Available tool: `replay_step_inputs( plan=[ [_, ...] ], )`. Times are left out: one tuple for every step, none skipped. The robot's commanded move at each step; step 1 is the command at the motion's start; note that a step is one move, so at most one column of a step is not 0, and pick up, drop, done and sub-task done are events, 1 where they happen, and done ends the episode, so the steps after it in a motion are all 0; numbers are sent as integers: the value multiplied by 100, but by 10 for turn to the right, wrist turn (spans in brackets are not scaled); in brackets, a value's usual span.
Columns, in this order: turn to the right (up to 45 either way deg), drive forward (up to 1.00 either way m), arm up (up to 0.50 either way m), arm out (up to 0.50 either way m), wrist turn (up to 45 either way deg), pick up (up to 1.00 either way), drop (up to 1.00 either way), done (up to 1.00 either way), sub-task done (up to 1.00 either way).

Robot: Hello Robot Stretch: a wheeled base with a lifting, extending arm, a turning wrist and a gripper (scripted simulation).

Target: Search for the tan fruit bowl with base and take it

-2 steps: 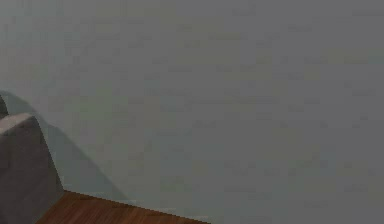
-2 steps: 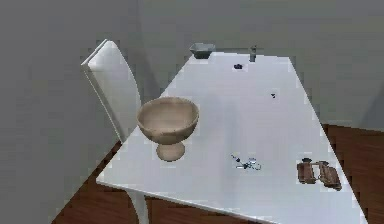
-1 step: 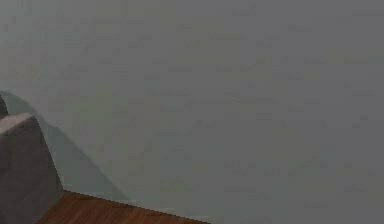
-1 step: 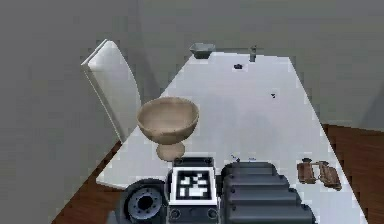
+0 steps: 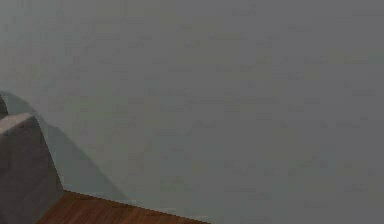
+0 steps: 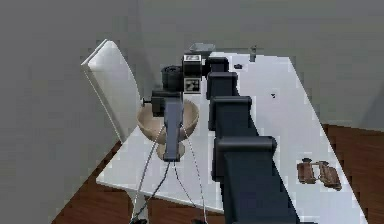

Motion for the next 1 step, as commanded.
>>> replay_step_inputs(
  plan=[
    [0, 0, 0, 0, 450, 0, 0, 0, 0]
  ],
)
